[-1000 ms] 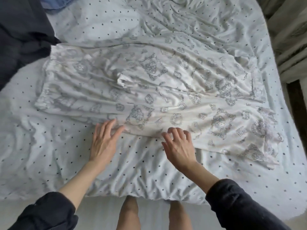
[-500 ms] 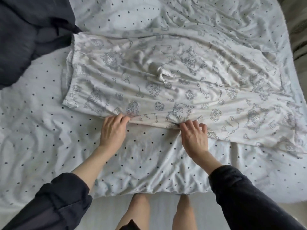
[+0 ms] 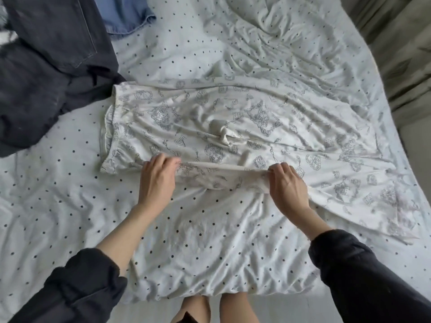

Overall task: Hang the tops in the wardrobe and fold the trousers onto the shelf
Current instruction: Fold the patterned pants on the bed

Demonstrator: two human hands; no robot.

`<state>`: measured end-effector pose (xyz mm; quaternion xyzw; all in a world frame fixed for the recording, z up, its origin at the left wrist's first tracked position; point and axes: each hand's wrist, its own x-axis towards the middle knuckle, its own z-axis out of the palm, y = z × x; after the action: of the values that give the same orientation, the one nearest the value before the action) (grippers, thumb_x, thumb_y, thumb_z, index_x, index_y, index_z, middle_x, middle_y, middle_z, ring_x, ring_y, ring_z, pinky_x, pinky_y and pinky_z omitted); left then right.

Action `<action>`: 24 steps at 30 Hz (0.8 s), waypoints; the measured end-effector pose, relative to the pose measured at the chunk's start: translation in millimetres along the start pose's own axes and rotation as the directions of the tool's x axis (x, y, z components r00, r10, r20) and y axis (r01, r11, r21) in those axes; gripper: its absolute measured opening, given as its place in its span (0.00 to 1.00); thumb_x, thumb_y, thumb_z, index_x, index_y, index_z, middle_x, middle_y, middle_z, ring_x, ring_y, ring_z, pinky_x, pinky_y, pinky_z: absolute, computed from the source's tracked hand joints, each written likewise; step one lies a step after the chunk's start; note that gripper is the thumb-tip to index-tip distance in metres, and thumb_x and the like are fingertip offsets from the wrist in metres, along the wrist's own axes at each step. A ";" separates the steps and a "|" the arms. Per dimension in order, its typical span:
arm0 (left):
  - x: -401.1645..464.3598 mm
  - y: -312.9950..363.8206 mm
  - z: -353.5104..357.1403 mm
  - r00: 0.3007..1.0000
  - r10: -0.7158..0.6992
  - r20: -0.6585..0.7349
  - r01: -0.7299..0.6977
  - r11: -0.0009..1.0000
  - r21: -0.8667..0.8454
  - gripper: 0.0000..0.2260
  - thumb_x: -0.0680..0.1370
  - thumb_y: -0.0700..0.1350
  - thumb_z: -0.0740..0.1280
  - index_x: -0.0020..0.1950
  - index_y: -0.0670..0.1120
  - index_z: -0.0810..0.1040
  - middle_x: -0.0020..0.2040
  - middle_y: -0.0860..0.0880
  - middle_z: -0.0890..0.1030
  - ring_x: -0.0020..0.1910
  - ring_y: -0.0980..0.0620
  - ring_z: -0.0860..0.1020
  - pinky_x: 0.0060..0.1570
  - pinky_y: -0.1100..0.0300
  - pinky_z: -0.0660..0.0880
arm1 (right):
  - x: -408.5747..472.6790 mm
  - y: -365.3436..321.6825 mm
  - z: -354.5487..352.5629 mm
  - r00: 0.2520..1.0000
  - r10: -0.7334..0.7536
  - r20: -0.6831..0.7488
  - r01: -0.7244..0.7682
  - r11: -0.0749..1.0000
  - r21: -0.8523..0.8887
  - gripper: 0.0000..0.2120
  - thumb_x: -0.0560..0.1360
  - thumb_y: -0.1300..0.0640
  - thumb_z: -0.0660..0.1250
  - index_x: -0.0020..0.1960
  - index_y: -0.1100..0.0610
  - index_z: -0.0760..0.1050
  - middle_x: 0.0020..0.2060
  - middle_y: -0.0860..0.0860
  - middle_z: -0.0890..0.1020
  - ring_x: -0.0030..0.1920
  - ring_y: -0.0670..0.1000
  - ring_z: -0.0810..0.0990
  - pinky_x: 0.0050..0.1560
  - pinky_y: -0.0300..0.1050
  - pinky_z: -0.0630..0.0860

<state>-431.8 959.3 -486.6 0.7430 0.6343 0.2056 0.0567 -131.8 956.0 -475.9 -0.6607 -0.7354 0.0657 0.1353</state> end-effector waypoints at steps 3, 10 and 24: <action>57.2 6.3 0.1 0.993 -0.068 -0.095 0.063 0.996 -0.056 0.11 0.78 0.44 0.58 0.49 0.40 0.78 0.44 0.43 0.78 0.43 0.42 0.75 0.44 0.49 0.70 | 54.2 6.3 -15.6 0.996 0.063 -0.060 -0.060 0.997 0.053 0.06 0.78 0.63 0.63 0.46 0.66 0.76 0.39 0.60 0.78 0.36 0.59 0.77 0.30 0.44 0.67; 175.8 -5.3 21.4 0.965 -0.169 -0.199 0.145 0.980 -0.134 0.14 0.77 0.45 0.57 0.47 0.39 0.79 0.45 0.41 0.78 0.46 0.40 0.76 0.48 0.48 0.68 | 181.3 29.1 -20.3 0.990 0.115 -0.080 -0.109 0.991 0.076 0.10 0.79 0.59 0.62 0.49 0.65 0.78 0.46 0.61 0.78 0.44 0.62 0.77 0.35 0.47 0.67; 281.4 -66.0 113.7 0.962 -0.251 0.109 0.247 0.968 0.044 0.04 0.76 0.42 0.69 0.47 0.44 0.82 0.44 0.44 0.80 0.50 0.42 0.75 0.51 0.50 0.64 | 318.3 52.3 60.6 0.943 0.287 0.170 -0.289 0.957 -0.019 0.10 0.79 0.57 0.61 0.52 0.61 0.78 0.50 0.57 0.78 0.41 0.53 0.70 0.37 0.43 0.65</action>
<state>-418.4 1263.7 -547.0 0.6686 0.7215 0.1449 0.1071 -127.9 1282.2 -512.4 -0.7526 -0.6396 0.1436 0.0628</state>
